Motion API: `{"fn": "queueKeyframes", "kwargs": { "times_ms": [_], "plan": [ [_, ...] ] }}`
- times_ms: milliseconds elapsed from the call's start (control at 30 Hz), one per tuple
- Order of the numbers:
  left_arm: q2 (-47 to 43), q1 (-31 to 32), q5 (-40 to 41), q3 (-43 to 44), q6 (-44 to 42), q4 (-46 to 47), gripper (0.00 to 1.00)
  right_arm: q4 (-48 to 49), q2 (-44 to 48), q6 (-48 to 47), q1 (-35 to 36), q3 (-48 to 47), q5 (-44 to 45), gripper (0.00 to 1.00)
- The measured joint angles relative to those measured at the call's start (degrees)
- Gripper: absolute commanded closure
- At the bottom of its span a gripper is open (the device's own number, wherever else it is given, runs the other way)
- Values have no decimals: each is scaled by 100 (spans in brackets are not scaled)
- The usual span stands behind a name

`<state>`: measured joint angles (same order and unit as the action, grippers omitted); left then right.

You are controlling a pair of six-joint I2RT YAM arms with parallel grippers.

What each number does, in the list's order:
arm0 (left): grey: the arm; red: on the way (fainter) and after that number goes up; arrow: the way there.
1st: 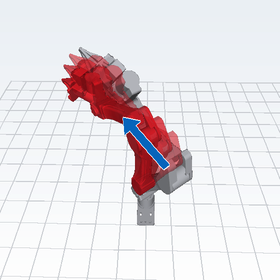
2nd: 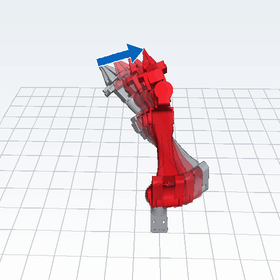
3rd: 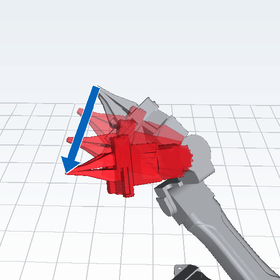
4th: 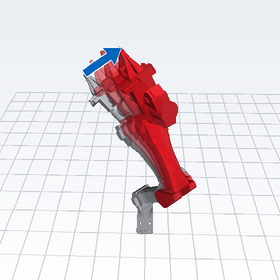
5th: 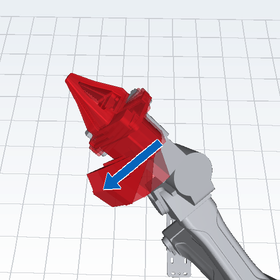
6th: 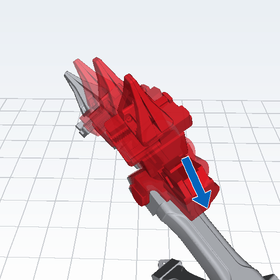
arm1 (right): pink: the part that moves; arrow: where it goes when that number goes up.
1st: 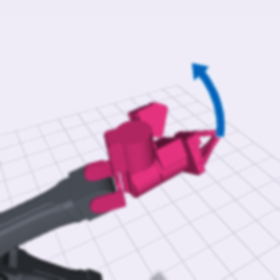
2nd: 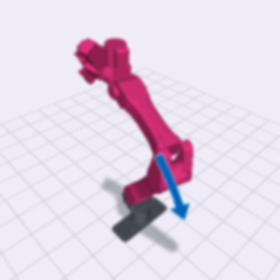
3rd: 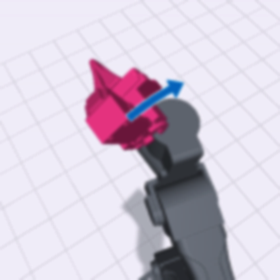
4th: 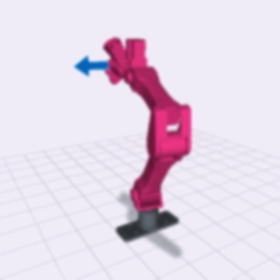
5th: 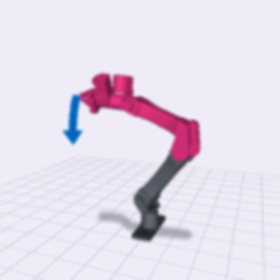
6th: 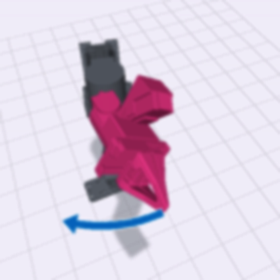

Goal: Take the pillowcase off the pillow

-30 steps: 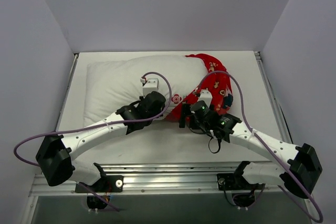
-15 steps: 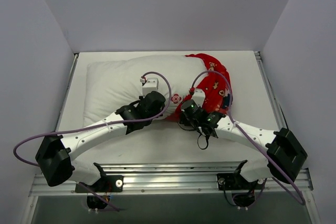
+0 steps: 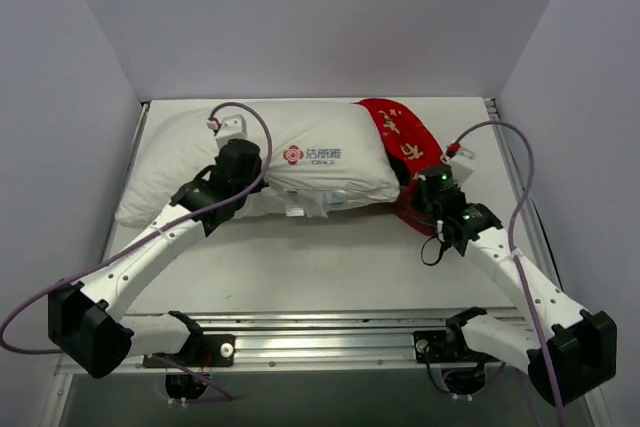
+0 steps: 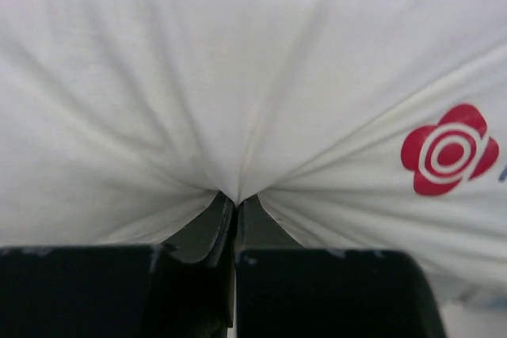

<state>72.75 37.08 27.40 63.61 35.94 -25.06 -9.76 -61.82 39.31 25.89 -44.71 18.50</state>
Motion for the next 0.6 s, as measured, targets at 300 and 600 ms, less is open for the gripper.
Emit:
{"fn": "queueKeyframes", "kwargs": {
  "times_ms": [300,600],
  "plan": [
    [404,-1812,365,1644,-1196,-1047,98,-807,302,-393,-1845,-2061,118,100],
    [1001,-1923,267,2365,-1720,-1180,98,-1209,-1377,-1145,-2096,-5914,-446,100]
  ]
}}
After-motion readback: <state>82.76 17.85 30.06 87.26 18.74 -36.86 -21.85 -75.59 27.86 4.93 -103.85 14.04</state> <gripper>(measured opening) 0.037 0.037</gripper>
